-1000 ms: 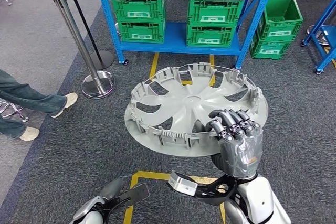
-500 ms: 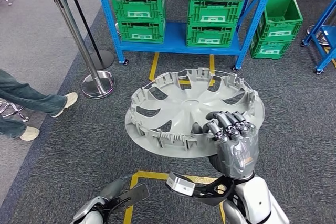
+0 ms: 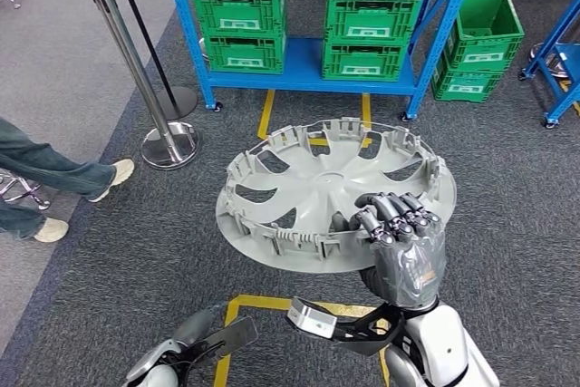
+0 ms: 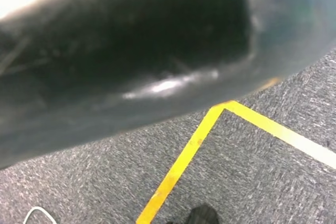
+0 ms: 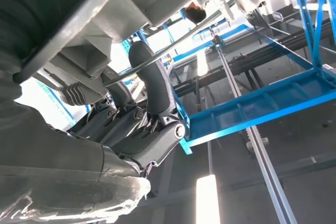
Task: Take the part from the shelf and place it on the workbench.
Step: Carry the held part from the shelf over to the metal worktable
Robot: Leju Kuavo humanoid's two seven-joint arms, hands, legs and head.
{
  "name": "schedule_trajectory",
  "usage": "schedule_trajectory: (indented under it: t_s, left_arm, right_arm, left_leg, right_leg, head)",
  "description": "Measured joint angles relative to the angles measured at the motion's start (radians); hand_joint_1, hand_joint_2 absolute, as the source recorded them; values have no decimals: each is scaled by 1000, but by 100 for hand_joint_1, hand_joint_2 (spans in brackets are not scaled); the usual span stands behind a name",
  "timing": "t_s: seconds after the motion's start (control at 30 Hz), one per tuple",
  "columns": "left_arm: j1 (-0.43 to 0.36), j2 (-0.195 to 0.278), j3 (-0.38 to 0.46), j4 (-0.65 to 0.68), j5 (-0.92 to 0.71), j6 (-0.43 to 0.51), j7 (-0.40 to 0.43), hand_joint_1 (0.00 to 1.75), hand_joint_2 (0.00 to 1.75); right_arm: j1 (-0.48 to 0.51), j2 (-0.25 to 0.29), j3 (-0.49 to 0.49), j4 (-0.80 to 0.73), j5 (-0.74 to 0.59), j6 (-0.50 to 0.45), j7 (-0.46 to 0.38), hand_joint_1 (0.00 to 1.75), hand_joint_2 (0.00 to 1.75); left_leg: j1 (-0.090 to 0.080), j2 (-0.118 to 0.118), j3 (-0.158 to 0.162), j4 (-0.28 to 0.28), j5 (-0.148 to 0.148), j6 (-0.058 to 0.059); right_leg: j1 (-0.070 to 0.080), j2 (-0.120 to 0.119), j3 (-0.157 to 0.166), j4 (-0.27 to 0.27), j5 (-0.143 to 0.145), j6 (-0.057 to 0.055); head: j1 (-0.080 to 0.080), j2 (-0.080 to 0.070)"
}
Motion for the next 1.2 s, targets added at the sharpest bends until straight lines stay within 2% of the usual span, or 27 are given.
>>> schedule_trajectory:
  t_s: [0.1,0.17,0.2,0.27,0.3,0.33,0.37,0.43,0.47,0.5,0.53,0.57,0.63,0.67,0.7,0.77,0.8,0.83,0.87,0.9,0.97,1.0,1.03,1.1,1.13,1.17,1.2]
  left_arm:
    - [-1,-1,1,0,0,0,0,0,0]
    - [-3,-2,2,0,0,-1,0,0,0]
    - [-3,-4,2,0,0,-2,0,0,0]
    - [-2,-6,3,0,0,-4,0,0,0]
    - [-1,-6,3,0,0,-4,0,0,0]
    - [0,-7,3,0,0,-5,0,0,0]
    - [0,-8,3,0,0,-5,0,0,0]
    - [1,-11,3,0,-1,-6,0,0,0]
    - [0,-11,3,0,-1,-6,0,0,0]
    - [-1,-11,4,0,-1,-6,0,0,0]
    - [-2,-12,4,0,-1,-7,1,0,0]
    - [-3,-12,5,0,-2,-8,1,0,0]
    - [-6,-14,4,0,-2,-12,1,0,0]
    - [-7,-15,4,0,-3,-13,2,0,0]
    - [-8,-16,4,0,-3,-15,2,0,0]
    - [-7,-18,3,0,-4,-16,2,0,0]
    - [-6,-19,3,0,-4,-16,2,0,0]
    - [-4,-20,2,0,-4,-16,2,0,0]
    - [-2,-20,1,0,-4,-16,2,0,0]
    - [-2,-20,1,0,-4,-16,2,0,0]
    - [-2,-21,0,0,-5,-16,2,0,0]
    - [-2,-22,0,0,-6,-16,2,0,0]
    - [-2,-23,-1,0,-6,-16,2,0,0]
    - [-5,-25,-1,0,-7,-17,3,0,0]
    - [-6,-27,-1,0,-8,-17,3,0,0]
    - [-7,-27,-1,0,-8,-18,2,0,0]
    - [-7,-28,-1,0,-9,-18,2,0,0]
  right_arm:
    - [-3,-1,2,1,0,0,4,175,175]
    - [-6,-3,3,3,-2,0,8,175,175]
    - [-7,-5,4,4,-3,0,9,175,175]
    - [-8,-8,7,7,-8,0,12,175,175]
    - [-7,-10,8,8,-10,0,13,175,175]
    - [-7,-12,10,11,-13,0,14,175,175]
    - [-6,-13,11,13,-14,0,15,175,175]
    - [-6,-16,14,18,-17,0,17,175,175]
    - [-7,-17,15,21,-18,0,19,175,175]
    - [-8,-18,16,24,-20,0,20,175,175]
    - [-9,-20,16,28,-21,0,21,175,175]
    - [-10,-20,17,31,-22,0,24,175,175]
    - [-10,-21,20,36,-22,0,29,175,175]
    - [-11,-22,22,38,-22,0,31,175,175]
    - [-11,-22,24,39,-21,0,32,175,175]
    - [-13,-23,25,42,-21,0,32,175,175]
    - [-13,-23,25,43,-21,0,32,175,175]
    - [-12,-24,26,45,-21,0,32,175,175]
    - [-12,-24,27,47,-21,0,32,175,175]
    - [-11,-24,28,48,-21,0,32,175,175]
    - [-11,-24,29,49,-21,0,33,175,175]
    - [-12,-25,30,49,-21,0,33,175,175]
    - [-12,-25,30,50,-21,0,34,175,175]
    - [-14,-25,30,50,-22,0,36,175,175]
    - [-15,-25,31,50,-23,0,37,175,175]
    - [-16,-25,32,51,-25,0,39,175,175]
    - [-16,-26,33,51,-27,0,40,175,175]
  left_leg:
    - [1,-2,3,-12,-11,14]
    - [6,-5,15,-17,-21,24]
    - [8,-6,22,-16,-22,27]
    - [8,-6,30,-15,-27,28]
    - [9,-6,35,-14,-31,26]
    - [11,-6,41,-14,-36,23]
    - [15,-7,49,-13,-43,18]
    - [24,-9,70,-10,-60,4]
    - [26,-11,80,-7,-71,-4]
    - [27,-11,89,-7,-82,-13]
    - [27,-12,100,-9,-92,-21]
    - [27,-12,110,-12,-97,-27]
    - [29,-9,118,-1,-95,-37]
    - [29,-7,99,29,-93,-40]
    - [29,-5,65,79,-98,-44]
    - [30,-3,-40,214,-131,-48]
    - [30,-2,-88,265,-148,-49]
    - [30,-2,-123,290,-155,-49]
    - [30,-2,-138,279,-144,-47]
    - [29,-2,-134,236,-117,-44]
    - [28,3,-91,99,-27,-36]
    - [26,7,-69,45,5,-33]
    - [24,11,-51,8,23,-31]
    - [24,10,-25,-14,16,-26]
    - [25,8,-10,-19,13,-20]
    - [27,6,7,-22,11,-14]
    - [27,5,25,-23,6,-8]
  right_leg:
    - [-1,0,-3,13,7,13]
    - [-1,1,-22,53,-14,19]
    - [-2,1,-47,99,-40,21]
    - [-3,2,-113,227,-94,26]
    - [-4,2,-142,276,-108,29]
    - [-5,2,-156,291,-104,32]
    - [-8,2,-150,268,-83,36]
    - [-17,1,-91,138,-15,49]
    - [-20,2,-59,74,-1,49]
    - [-21,4,-32,31,1,45]
    - [-21,6,-15,10,-7,36]
    - [-19,9,-3,6,-22,21]
    - [-20,14,22,1,-26,1]
    - [-19,14,35,0,-31,-8]
    - [-19,14,47,-2,-37,-16]
    - [-17,13,64,-5,-55,-26]
    - [-17,14,70,-6,-64,-27]
    - [-17,15,78,-6,-75,-28]
    - [-17,16,87,-6,-86,-27]
    - [-18,17,100,-6,-97,-25]
    - [-17,16,130,-8,-119,-15]
    - [-16,17,145,-14,-131,-9]
    - [-15,18,164,-24,-143,-3]
    - [-13,18,199,-35,-139,11]
    - [-13,16,202,-16,-126,18]
    - [-13,14,184,30,-105,23]
    - [-13,12,148,93,-93,25]
  head:
    - [0,0]
    - [3,0]
    - [4,0]
    - [8,0]
    - [8,0]
    - [8,0]
    - [8,0]
    - [9,0]
    - [10,0]
    - [11,0]
    - [12,0]
    - [12,0]
    - [10,0]
    - [9,0]
    - [8,0]
    - [6,0]
    - [6,0]
    - [6,0]
    - [5,0]
    - [5,0]
    - [4,0]
    - [4,0]
    - [3,0]
    - [4,0]
    - [5,0]
    - [8,0]
    - [11,0]
